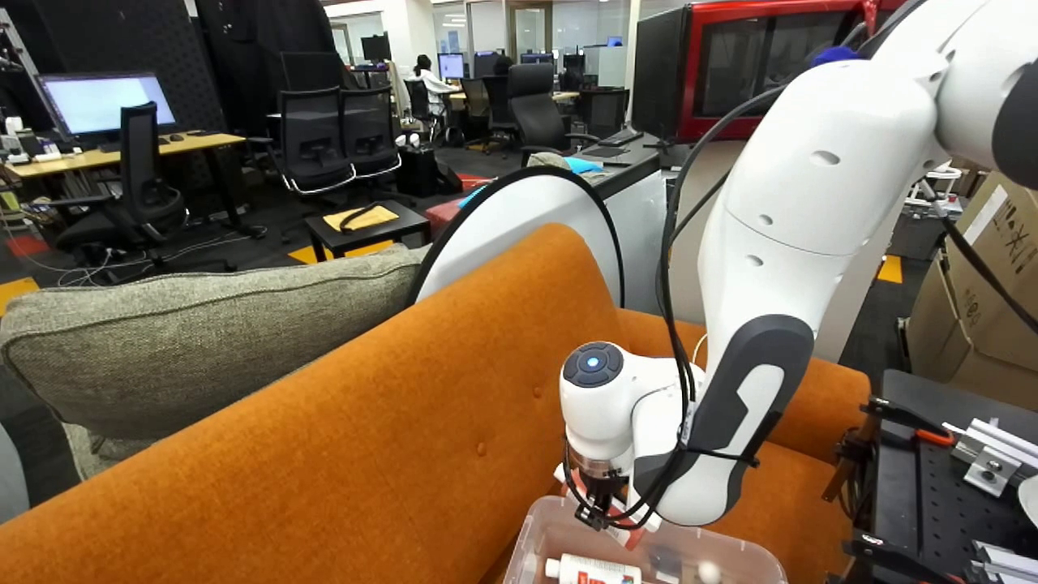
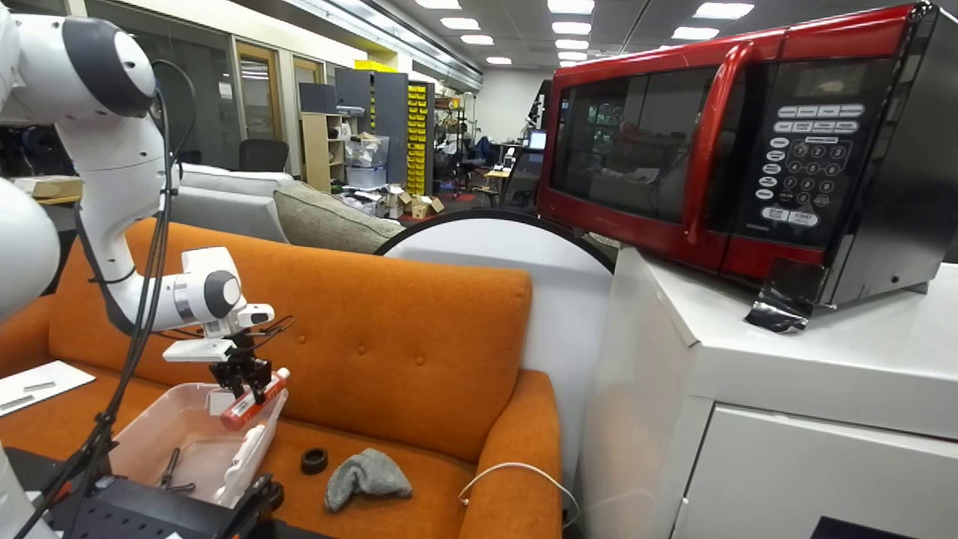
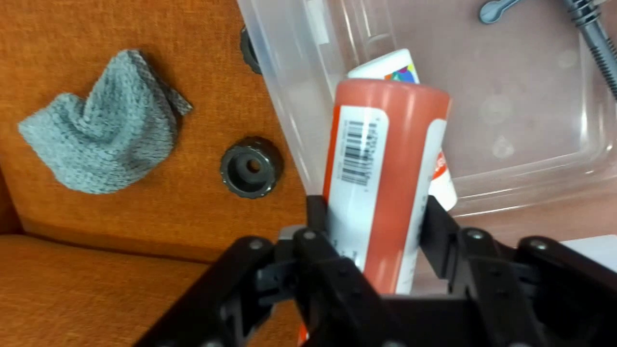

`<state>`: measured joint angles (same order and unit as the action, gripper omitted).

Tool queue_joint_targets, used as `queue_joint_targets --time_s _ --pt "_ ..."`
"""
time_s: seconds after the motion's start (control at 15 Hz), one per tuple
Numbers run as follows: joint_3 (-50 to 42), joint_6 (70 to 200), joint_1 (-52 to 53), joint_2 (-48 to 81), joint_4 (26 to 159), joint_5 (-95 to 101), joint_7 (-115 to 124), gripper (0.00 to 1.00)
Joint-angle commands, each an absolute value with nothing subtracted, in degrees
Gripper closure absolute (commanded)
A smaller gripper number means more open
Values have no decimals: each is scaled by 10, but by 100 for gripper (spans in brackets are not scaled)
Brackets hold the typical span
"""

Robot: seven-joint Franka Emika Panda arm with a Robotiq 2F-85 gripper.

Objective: Remove the bottle from the storage box and put it on the grey towel

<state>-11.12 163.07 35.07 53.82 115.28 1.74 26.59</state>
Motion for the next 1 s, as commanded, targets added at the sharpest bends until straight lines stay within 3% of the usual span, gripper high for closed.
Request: queue_joint_targets --time_s 0.0,0.93 --pt "-164 1653 394 516 1199 4 333 75" --pt "-221 1739 390 532 1296 -104 505 75"
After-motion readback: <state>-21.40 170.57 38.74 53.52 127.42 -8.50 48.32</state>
